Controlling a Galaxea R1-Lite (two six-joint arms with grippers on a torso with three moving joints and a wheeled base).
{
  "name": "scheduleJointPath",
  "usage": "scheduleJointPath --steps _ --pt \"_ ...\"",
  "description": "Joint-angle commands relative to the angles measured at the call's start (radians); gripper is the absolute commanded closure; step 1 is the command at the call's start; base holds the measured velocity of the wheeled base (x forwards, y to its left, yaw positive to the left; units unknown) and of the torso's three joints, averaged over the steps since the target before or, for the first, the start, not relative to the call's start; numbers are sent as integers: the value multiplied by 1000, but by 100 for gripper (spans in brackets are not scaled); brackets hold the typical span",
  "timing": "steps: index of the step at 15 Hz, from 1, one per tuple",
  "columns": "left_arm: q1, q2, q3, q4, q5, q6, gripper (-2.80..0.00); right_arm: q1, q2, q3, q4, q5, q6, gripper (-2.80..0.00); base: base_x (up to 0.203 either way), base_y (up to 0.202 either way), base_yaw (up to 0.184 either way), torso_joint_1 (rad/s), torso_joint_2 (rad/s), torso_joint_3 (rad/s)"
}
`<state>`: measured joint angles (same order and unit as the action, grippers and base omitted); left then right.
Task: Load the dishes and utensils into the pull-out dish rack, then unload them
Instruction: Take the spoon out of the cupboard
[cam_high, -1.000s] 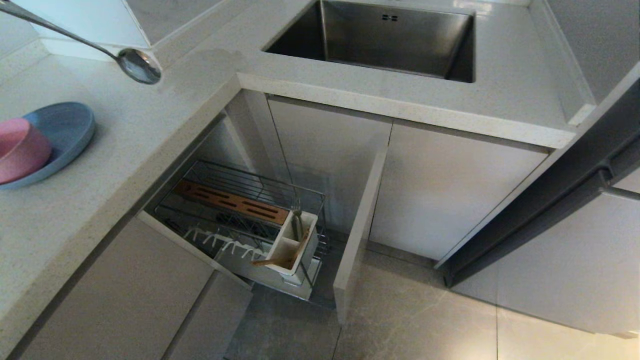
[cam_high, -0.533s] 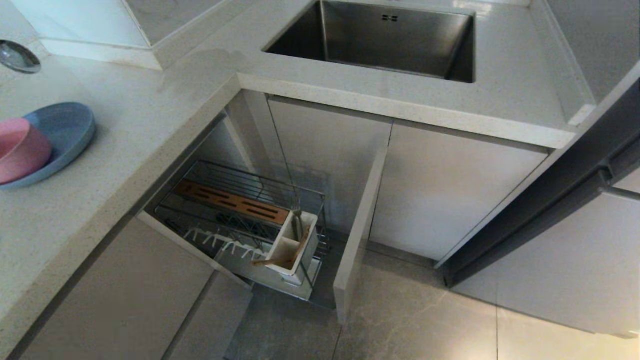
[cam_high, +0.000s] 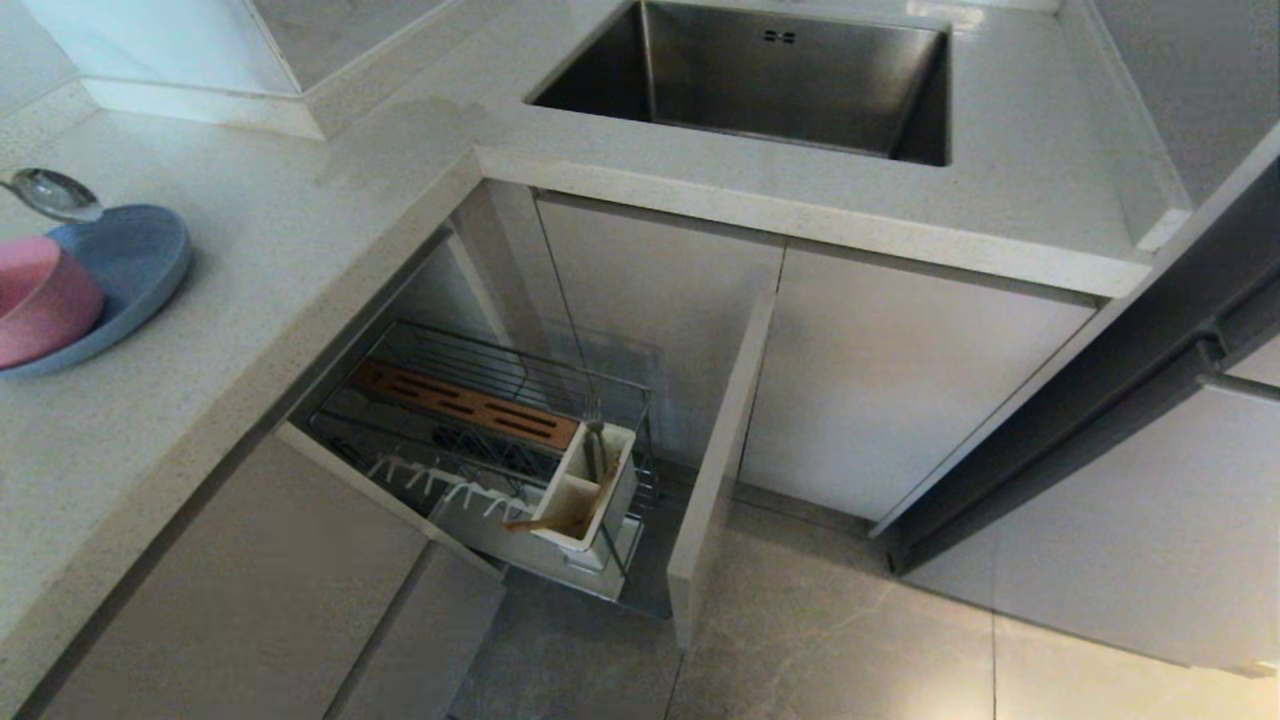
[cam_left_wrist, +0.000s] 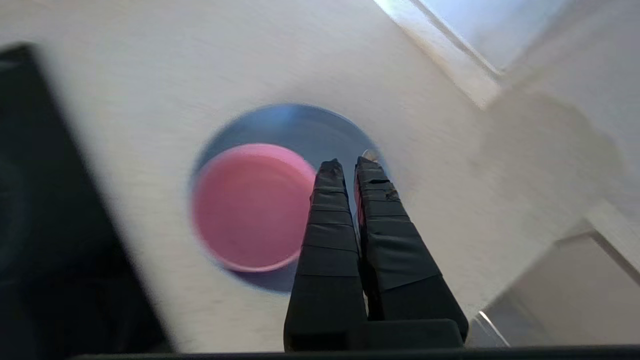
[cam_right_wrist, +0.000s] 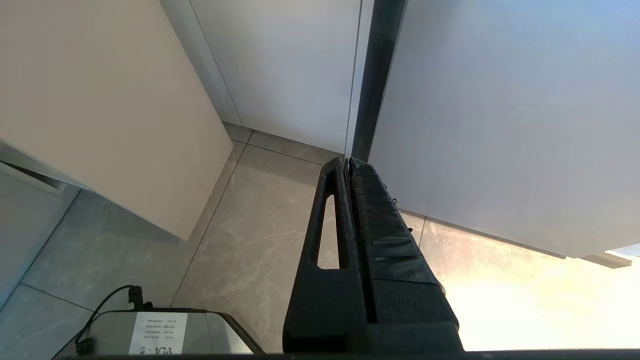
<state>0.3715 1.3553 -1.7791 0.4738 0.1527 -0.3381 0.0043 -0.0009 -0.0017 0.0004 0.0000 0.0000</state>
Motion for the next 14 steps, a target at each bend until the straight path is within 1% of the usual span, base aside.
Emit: scheduleJointPath --steps 1,3,8,11,13,14 --pt "4 22 9 -10 -19 -4 0 0 1 0 0 0 0 0 0 0 0 0 0 0" --pt "8 37 23 -33 -19 -5 0 0 1 0 1 0 0 0 0 0 0 0 0 0" --pt "36 103 10 -41 -26 -3 0 0 1 0 0 0 0 0 0 0 0 0 0 0" --pt "40 136 -22 -44 -61 -2 0 0 1 0 1 0 0 0 0 0 0 0 0 0" --pt "55 160 -46 -44 -101 -2 0 0 1 0 0 0 0 0 0 0 0 0 0 0" --pt "63 167 -51 -46 -105 -2 0 0 1 0 0 0 0 0 0 0 0 0 0 0"
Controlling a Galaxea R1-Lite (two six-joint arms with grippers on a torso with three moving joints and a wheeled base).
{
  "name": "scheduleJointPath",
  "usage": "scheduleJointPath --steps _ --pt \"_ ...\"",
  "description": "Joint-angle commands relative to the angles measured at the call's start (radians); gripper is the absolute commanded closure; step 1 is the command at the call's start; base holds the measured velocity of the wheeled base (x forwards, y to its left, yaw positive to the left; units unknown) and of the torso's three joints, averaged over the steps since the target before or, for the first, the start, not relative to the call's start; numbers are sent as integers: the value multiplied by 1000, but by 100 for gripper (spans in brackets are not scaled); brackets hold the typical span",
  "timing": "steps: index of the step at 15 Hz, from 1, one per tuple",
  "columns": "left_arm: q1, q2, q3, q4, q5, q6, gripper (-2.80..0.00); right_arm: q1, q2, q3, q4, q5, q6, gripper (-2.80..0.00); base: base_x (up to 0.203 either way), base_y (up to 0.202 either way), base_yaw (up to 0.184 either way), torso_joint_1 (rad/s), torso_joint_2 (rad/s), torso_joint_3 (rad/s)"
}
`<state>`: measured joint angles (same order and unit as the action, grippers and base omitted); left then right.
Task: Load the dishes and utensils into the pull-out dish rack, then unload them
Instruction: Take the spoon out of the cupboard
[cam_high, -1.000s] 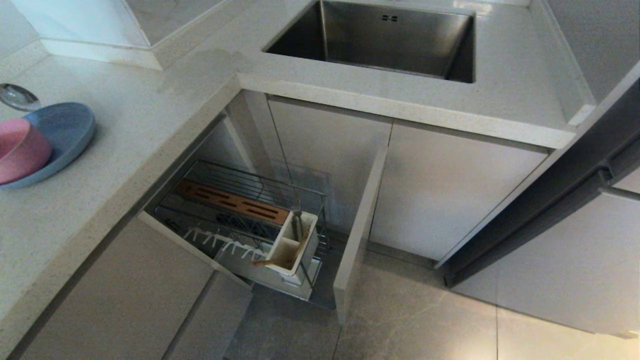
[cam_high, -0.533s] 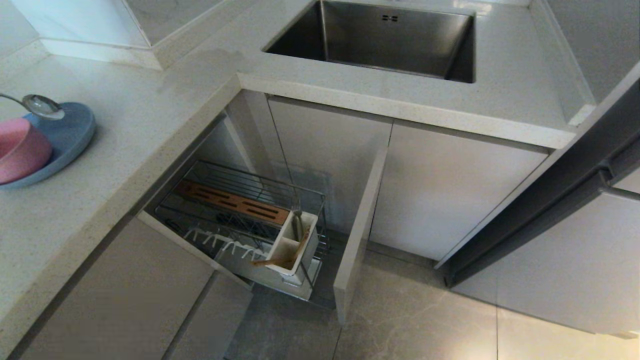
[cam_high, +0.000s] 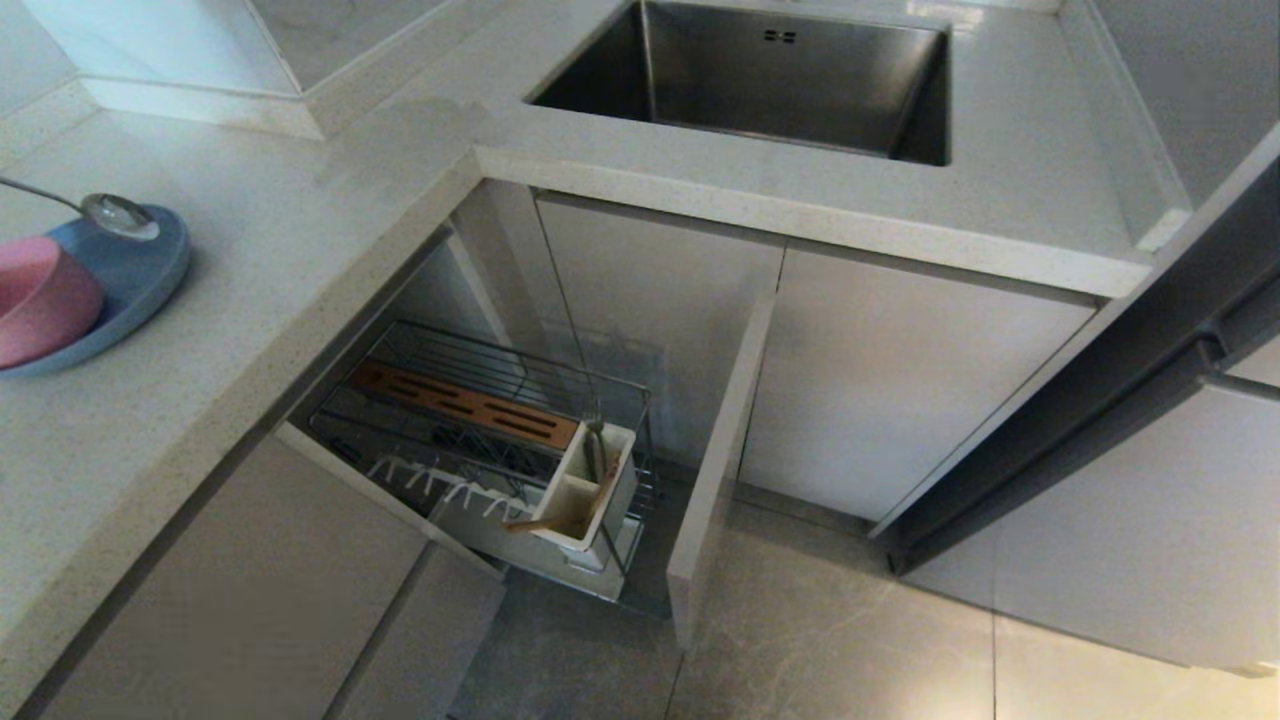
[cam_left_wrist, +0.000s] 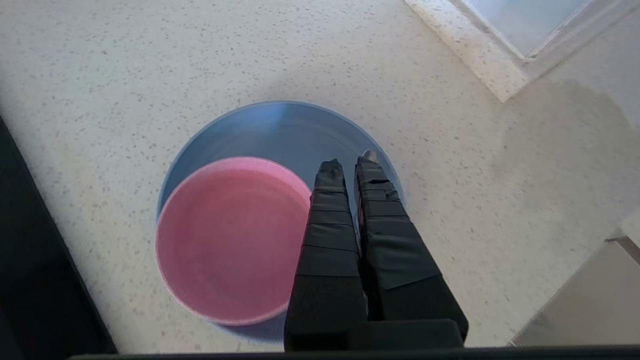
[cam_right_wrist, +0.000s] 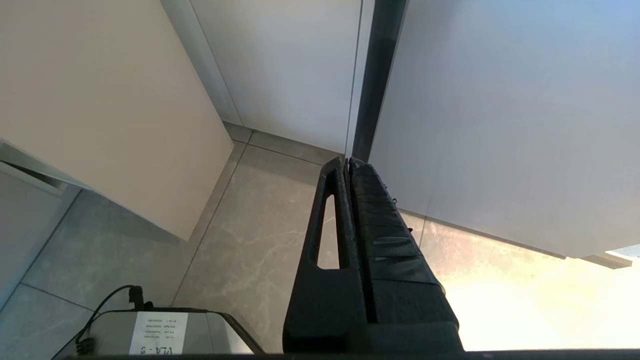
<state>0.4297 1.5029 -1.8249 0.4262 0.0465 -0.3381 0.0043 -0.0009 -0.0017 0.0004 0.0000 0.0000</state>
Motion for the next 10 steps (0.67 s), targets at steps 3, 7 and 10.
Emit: scheduleJointPath --steps 3,7,10 --pt "23 45 -32 2 -20 -1 0 0 1 0 0 0 0 0 0 0 0 0 0 0" --pt "83 91 -81 7 -148 -1 0 0 1 0 0 0 0 0 0 0 0 0 0 0" --pt "127 126 -99 9 -232 0 0 0 1 0 0 0 0 0 0 0 0 0 0 0"
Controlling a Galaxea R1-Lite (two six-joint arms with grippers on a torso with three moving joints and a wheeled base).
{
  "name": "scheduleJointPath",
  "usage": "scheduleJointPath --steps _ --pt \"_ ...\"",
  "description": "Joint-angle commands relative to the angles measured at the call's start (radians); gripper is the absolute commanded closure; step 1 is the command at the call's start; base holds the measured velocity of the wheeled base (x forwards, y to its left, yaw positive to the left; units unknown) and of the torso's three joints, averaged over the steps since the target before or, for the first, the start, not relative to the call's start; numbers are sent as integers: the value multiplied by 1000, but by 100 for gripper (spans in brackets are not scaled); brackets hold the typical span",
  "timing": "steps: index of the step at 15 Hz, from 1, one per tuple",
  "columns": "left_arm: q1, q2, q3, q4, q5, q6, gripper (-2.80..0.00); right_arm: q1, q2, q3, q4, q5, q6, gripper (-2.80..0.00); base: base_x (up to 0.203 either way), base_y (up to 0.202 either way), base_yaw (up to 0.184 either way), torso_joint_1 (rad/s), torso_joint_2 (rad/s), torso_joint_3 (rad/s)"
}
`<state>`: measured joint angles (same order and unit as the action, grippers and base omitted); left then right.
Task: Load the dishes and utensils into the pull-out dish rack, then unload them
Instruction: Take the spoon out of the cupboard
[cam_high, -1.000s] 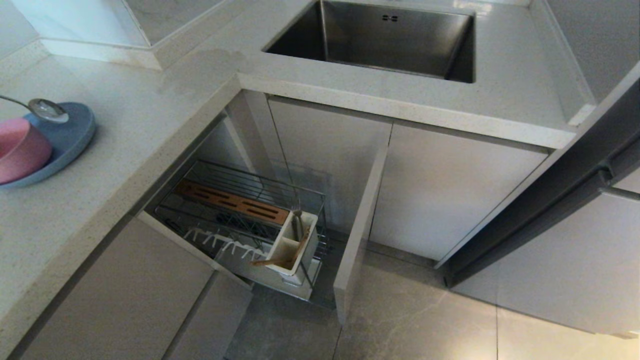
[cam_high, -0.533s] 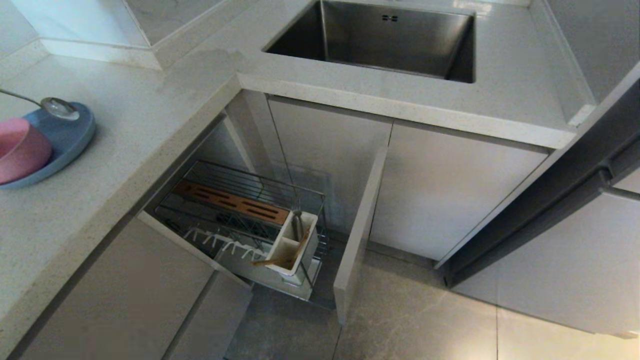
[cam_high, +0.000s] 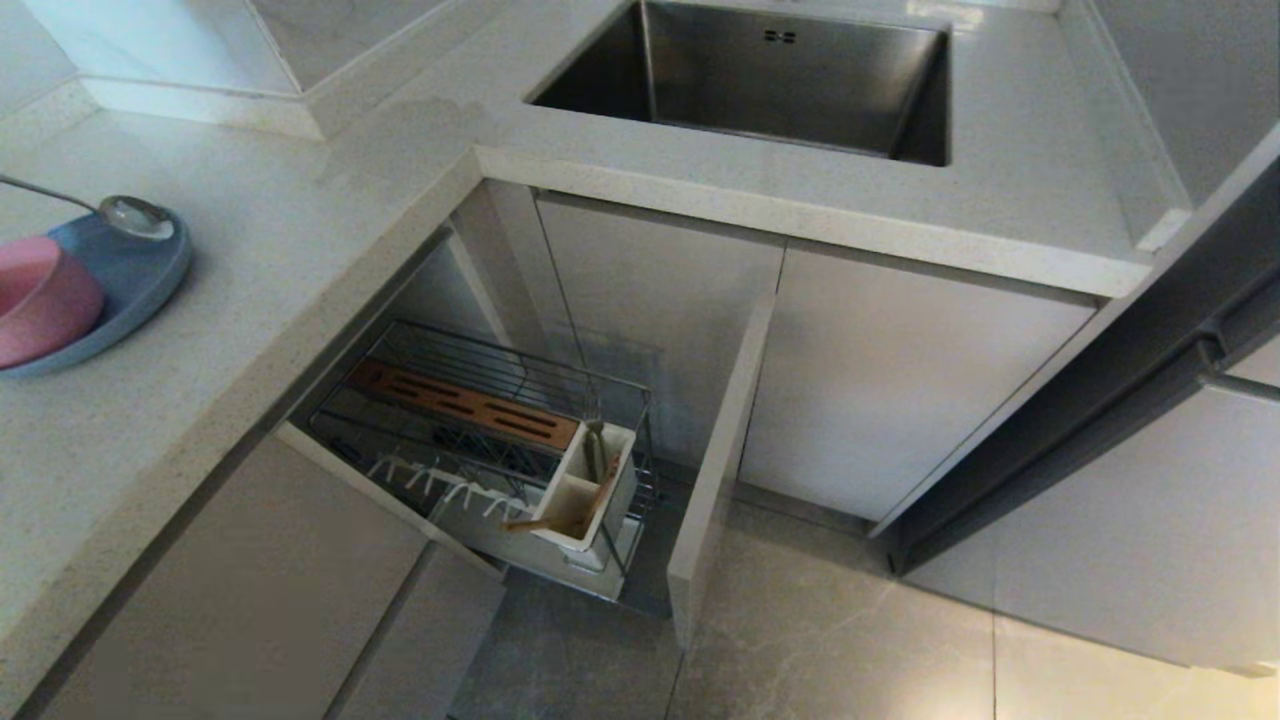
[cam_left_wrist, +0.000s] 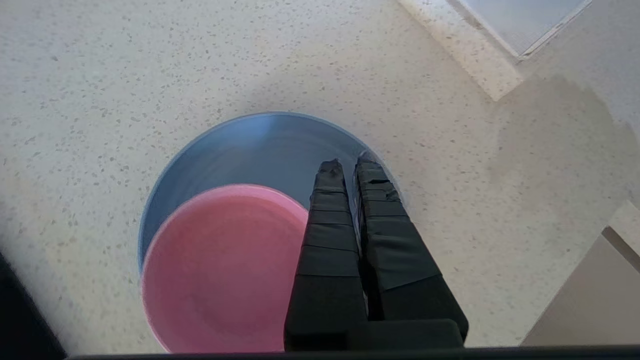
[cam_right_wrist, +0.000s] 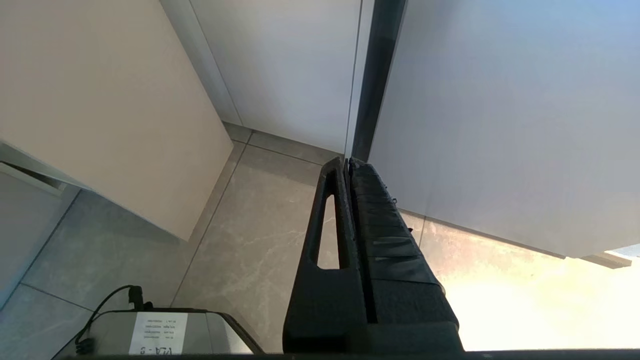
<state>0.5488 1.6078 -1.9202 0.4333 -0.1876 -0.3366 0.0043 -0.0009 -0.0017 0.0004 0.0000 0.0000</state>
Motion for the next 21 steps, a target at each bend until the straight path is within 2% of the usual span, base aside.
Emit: scheduleJointPath --steps 1,6,11,21 --pt "23 35 -16 4 -31 -2 0 0 1 0 0 0 0 0 0 0 0 0 0 0" --pt "65 93 -31 -23 -68 4 0 0 1 0 1 0 0 0 0 0 0 0 0 0" --pt "88 113 -31 -27 -67 -2 0 0 1 0 0 0 0 0 0 0 0 0 0 0" --pt "102 36 33 -22 -67 -19 0 0 1 0 0 0 0 0 0 0 0 0 0 0"
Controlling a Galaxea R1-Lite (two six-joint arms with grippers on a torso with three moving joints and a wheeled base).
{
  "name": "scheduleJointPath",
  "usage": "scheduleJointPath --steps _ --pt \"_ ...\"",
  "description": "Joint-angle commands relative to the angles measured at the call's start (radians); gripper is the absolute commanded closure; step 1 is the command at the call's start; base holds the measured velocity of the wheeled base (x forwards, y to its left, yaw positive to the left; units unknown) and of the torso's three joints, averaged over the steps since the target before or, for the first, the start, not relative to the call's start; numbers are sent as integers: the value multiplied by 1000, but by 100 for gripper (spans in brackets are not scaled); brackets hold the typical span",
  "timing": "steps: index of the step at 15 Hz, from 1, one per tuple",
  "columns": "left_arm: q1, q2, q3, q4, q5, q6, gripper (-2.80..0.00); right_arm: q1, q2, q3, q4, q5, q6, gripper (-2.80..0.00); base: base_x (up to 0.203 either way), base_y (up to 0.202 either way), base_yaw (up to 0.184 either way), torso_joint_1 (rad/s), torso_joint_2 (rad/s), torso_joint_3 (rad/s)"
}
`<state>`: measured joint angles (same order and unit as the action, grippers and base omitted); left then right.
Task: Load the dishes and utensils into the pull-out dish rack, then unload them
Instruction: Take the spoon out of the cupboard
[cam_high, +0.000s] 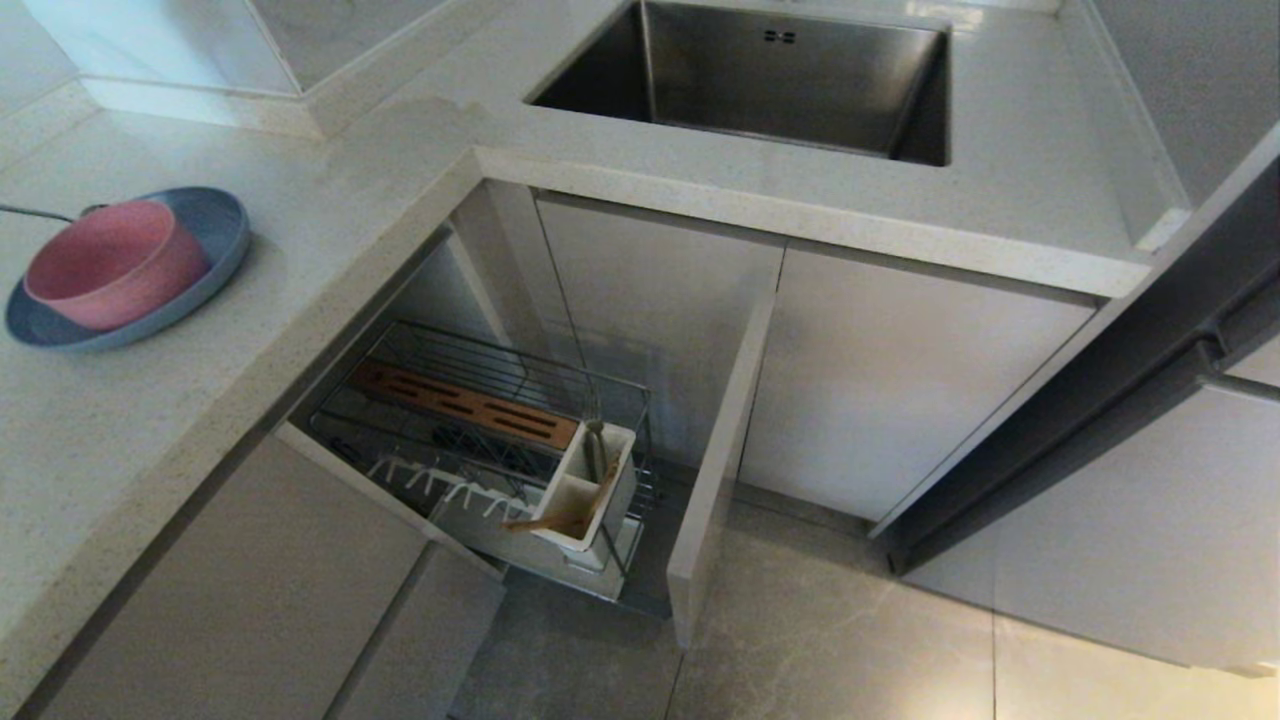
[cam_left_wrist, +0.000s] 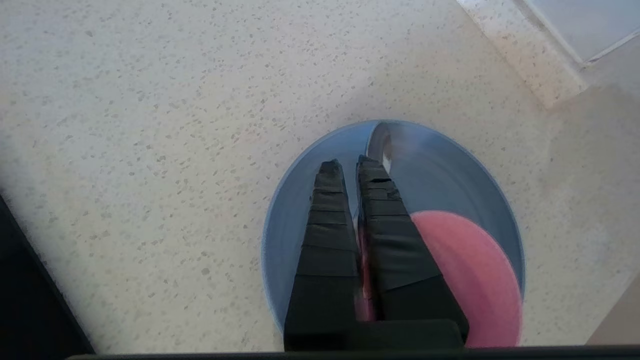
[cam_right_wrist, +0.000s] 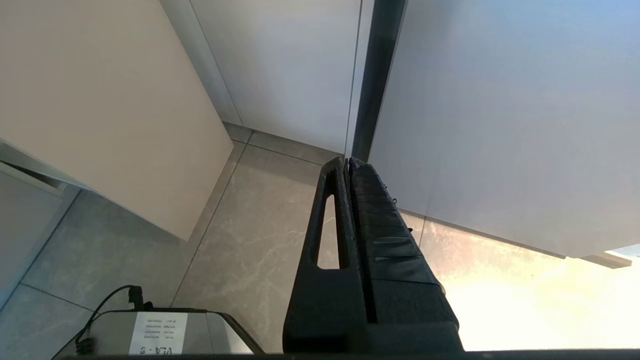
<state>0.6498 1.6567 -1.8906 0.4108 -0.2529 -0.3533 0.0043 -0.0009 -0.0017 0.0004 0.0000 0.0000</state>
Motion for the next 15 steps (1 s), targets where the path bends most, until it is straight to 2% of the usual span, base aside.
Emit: scheduleJointPath --steps 1,11,12,15 --pt "1 -14 2 0 0 -3 -280 0 1 0 0 0 0 0 0 0 0 0 0 0" --pt "0 -45 21 -3 0 -13 -280 0 1 0 0 0 0 0 0 0 0 0 0 0" --pt "-3 -64 26 -2 -1 -11 0 0 1 0 0 0 0 0 0 0 0 0 0 0" --pt "-53 -131 40 2 0 -6 0 0 1 0 1 0 0 0 0 0 0 0 0 0"
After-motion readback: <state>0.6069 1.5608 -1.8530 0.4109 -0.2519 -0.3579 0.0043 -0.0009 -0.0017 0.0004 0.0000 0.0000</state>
